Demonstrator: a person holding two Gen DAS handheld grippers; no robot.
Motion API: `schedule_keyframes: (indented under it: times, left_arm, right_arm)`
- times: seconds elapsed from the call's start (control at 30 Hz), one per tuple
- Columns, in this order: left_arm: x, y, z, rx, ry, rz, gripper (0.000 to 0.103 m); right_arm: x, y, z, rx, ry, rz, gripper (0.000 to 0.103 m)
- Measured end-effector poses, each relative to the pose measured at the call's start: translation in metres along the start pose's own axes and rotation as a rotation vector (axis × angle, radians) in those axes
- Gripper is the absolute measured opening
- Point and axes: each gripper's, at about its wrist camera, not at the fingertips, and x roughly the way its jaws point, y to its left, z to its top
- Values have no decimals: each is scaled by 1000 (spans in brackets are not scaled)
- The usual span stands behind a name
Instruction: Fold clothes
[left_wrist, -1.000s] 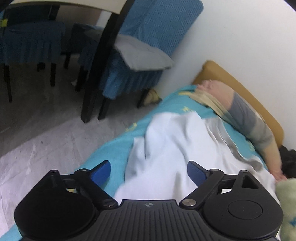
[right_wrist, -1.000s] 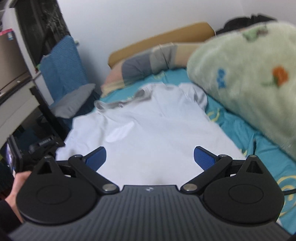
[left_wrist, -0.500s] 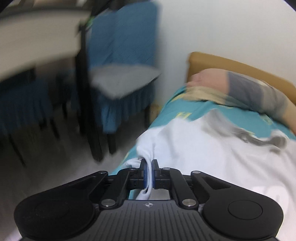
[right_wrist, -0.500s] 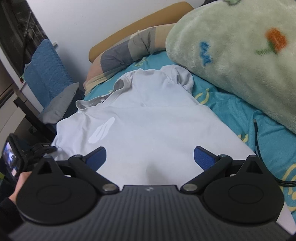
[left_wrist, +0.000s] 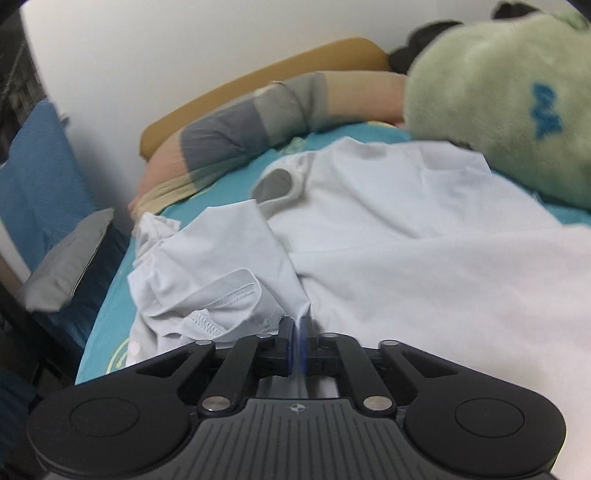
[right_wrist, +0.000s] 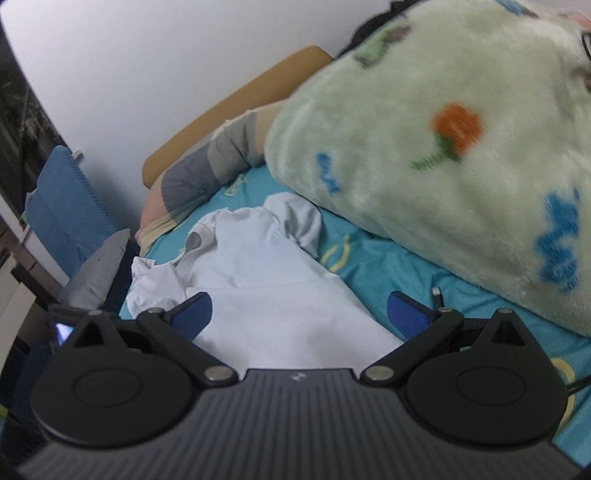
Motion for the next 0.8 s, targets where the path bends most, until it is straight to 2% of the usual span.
schedule_keyframes:
  times: [0.03, 0.07, 0.1, 0.2, 0.27, 0.37, 0.4, 0.47, 0.5, 0.6, 0.67, 0.73, 0.77, 0.8]
  left_arm:
    - [-8, 9, -2, -41, -4, -18, 32]
    - [-18, 19, -4, -83, -14, -38, 46]
    - [-27, 29, -7, -139, -28, -60, 56]
    - [-53, 60, -11, -330, -79, -132, 70]
    - [-65, 82, -14, -458, -106, -163, 76]
    - [-51, 111, -15, -630, -80, -157, 74]
    - [-42, 120, -15, -681, -59, -155, 67]
    - [-20, 131, -16, -765, -22, -172, 59]
    - [-9, 134, -15, -798, -8, -177, 59]
    - [14, 139, -15, -878, 16, -183, 59]
    - [27, 138, -13, -905, 29, -190, 59]
    - [35, 135, -13, -903, 36, -166, 58]
    - [38, 134, -12, -896, 38, -147, 50]
    - [42, 135, -11, -893, 43, -133, 36]
  right_arm:
    - [0, -2, 0, 14, 4, 1, 103]
    - [0, -3, 1, 27, 7, 4, 103]
    - [1, -4, 1, 35, 10, 7, 103]
    - [4, -3, 0, 50, 23, 13, 103]
    - [7, -3, -1, 59, 33, 16, 103]
    - [12, -3, -4, 67, 54, 16, 103]
    - [14, -3, -5, 68, 60, 14, 103]
    - [18, -3, -8, 64, 70, 5, 103]
    - [20, -3, -9, 63, 74, -1, 103]
    - [27, -5, -12, 67, 96, -13, 103]
    - [31, -6, -14, 75, 106, -22, 103]
    - [35, -7, -16, 78, 112, -26, 103]
    - [37, -6, -16, 79, 115, -29, 103]
    - [39, -5, -17, 70, 115, -32, 103]
